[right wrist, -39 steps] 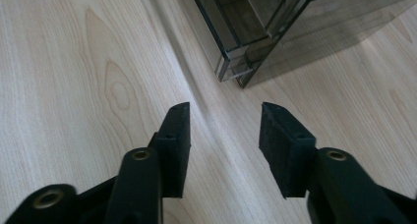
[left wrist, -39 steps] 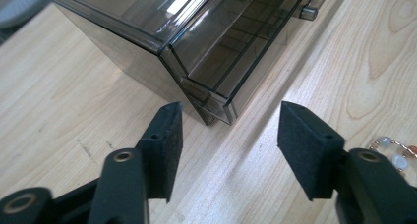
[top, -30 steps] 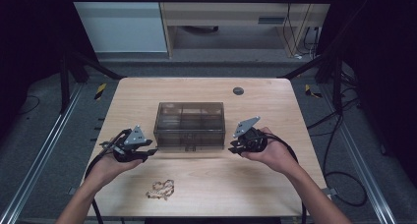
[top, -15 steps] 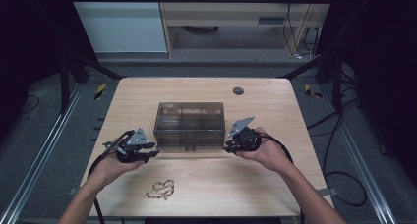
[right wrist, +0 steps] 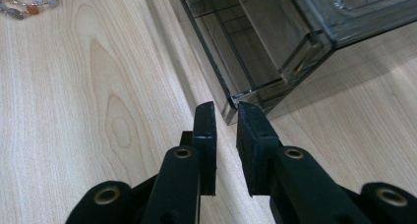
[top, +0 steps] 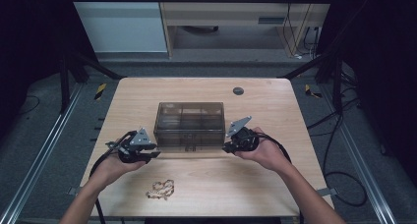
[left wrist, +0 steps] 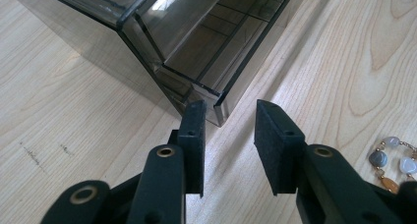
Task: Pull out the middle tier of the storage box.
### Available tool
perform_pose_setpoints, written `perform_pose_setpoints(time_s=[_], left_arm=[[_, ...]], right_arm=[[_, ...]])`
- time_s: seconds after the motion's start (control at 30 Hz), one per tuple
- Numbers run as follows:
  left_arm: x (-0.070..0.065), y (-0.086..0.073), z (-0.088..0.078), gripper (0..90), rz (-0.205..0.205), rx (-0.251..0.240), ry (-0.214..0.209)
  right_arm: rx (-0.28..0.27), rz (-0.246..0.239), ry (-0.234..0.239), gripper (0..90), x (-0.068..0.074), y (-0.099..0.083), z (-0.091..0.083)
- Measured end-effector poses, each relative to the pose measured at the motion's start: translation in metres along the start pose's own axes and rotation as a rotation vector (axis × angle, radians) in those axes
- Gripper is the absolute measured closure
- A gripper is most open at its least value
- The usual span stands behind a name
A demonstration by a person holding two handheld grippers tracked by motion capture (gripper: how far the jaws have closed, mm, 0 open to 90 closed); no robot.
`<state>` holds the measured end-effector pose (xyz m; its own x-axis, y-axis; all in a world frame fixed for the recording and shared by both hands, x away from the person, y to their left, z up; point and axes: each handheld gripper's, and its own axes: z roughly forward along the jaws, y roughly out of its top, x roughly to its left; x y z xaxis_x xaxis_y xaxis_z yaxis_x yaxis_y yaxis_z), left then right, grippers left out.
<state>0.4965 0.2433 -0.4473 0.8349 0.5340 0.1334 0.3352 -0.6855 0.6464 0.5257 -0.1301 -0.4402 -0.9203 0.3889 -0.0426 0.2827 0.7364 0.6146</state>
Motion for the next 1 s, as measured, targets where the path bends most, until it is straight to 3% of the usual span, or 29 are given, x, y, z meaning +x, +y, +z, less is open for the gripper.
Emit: perform_pose_setpoints(time_s=[0.3,0.63,1.0], left_arm=[[-0.0006,0.0011,0.0030,69.0,0.013,0.018,0.006],[0.0052,0.0012,0.0027,81.1,-0.019,0.030,-0.018],[0.0063,0.0030,0.0017,83.6,-0.020,0.040,-0.025]], right_arm=[[0.008,0.005,0.010,80.9,-0.0007,-0.0004,0.0025],[0.013,0.001,-0.010,85.5,-0.0006,-0.0001,0.0028],[0.007,0.007,-0.016,86.8,-0.0003,-0.0010,0.0028]])
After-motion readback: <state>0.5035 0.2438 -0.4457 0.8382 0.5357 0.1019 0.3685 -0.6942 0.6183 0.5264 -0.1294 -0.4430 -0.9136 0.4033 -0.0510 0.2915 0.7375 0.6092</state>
